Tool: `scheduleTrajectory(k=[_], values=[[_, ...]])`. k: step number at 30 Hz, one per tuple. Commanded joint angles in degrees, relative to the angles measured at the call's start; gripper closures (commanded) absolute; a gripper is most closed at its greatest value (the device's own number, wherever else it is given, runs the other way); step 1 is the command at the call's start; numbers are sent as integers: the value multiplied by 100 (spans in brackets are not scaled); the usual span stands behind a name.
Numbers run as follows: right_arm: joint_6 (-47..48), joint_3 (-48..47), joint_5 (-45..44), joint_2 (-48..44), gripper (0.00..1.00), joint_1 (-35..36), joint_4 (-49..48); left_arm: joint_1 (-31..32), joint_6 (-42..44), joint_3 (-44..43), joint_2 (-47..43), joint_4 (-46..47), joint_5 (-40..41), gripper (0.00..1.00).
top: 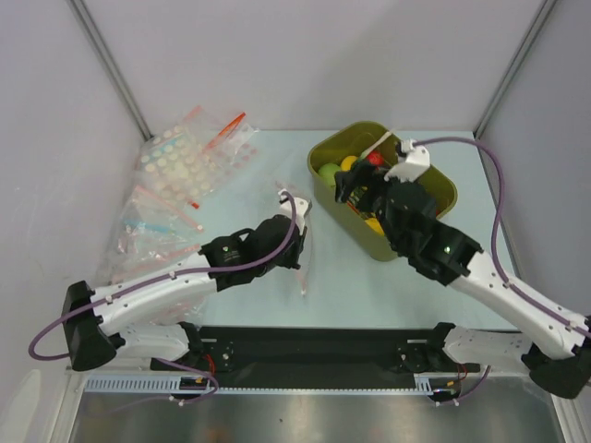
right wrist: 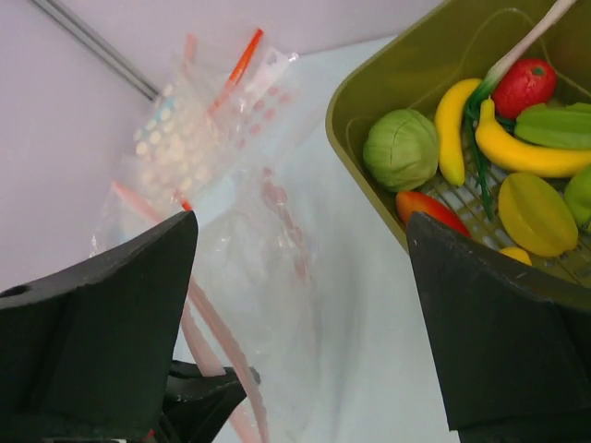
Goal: Place the food in the zip-top bag and seal the zipper
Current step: Move the bin to the center of the board.
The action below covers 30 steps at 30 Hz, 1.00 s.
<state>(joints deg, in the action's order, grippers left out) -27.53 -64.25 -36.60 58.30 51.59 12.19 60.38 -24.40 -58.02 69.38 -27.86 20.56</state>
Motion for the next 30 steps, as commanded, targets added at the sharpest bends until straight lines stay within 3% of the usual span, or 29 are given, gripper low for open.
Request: scheduleTrajectory(k=[1,5,7,9,11,17,21,24,27,30], values=[[-182,-1193,-278,751,0,-44,1882,-61,-398,-805,-39,-869,-104,100],[-496,-1582,606,1130,0,-341,2218,-140,-609,-1351,285,-1564,-350,100],[-893,-1232,1379,1165,4,-1183,2069,-140,-645,-1597,497,-1863,-412,100],[-1289,-794,2724,1227,9,-2121,1736,-132,-662,-1712,602,-2039,-351,100],[-1343,-651,3471,1446,10,-2503,1603,-158,-645,-1835,655,-2153,-307,100],[-799,-887,3932,2341,8,-3102,1814,-404,-302,-2538,1270,-2820,-193,100],[-482,-914,3959,2790,8,-3077,1998,-623,-13,-2986,1648,-2945,-280,100],[-359,-643,3695,2958,10,-2682,2165,-834,102,-3110,1876,-2962,-447,100],[-209,-361,3256,2941,9,-1673,1990,-1045,216,-3242,2008,-3050,-465,100],[-77,-587,3449,3099,8,-854,1621,-1335,261,-3181,1939,-3068,-456,100]])
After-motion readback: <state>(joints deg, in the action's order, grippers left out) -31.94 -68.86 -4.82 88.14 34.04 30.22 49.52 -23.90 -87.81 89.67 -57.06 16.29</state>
